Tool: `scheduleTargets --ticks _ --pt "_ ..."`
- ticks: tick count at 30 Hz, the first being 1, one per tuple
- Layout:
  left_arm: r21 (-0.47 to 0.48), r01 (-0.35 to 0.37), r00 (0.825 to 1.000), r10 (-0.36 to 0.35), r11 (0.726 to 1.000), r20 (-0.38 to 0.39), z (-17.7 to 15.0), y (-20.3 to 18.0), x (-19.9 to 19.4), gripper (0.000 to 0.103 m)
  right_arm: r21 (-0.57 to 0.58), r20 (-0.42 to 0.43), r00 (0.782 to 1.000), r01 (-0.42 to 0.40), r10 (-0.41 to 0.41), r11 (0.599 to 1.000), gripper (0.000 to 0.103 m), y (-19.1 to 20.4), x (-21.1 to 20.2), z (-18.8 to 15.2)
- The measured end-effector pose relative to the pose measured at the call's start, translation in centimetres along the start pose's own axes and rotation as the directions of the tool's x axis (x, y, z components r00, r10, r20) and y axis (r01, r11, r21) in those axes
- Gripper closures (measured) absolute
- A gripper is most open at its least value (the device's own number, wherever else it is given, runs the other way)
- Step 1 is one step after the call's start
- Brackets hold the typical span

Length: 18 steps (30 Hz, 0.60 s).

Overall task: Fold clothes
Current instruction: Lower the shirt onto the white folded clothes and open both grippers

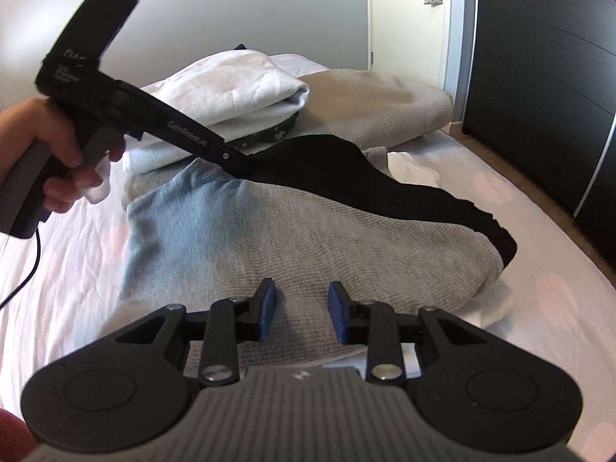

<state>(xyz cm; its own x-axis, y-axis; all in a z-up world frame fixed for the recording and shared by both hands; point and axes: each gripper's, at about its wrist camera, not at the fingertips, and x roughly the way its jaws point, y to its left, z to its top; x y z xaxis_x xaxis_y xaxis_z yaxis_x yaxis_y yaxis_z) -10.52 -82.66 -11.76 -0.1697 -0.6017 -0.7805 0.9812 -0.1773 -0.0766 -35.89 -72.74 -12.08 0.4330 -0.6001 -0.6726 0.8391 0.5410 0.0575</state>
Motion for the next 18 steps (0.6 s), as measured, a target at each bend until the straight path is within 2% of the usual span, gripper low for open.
scheduleTargets --ticks 3,10,16,18 --pt "-0.055 0.012 1.000 -0.013 0.998 -0.018 0.2 0.6 1.1 0.086 -0.024 0.004 1.000 0.011 -0.010 1.000 0.070 0.3 0.6 -0.3" --pt "-0.082 0.011 0.999 -0.013 0.997 -0.030 0.2 0.8 1.1 0.084 -0.016 -0.002 1.000 0.029 -0.029 0.999 0.069 0.7 0.8 -0.2" --pt "-0.094 -0.021 1.000 0.023 0.995 0.017 -0.7 -0.1 -3.9 0.082 0.044 -0.057 0.998 0.035 -0.033 0.998 0.068 0.6 -0.2 1.2" --pt "-0.096 -0.032 0.999 0.035 0.995 0.036 -1.1 -0.4 -5.7 0.082 0.054 -0.052 0.998 0.049 -0.046 0.997 0.059 0.9 -1.1 1.7"
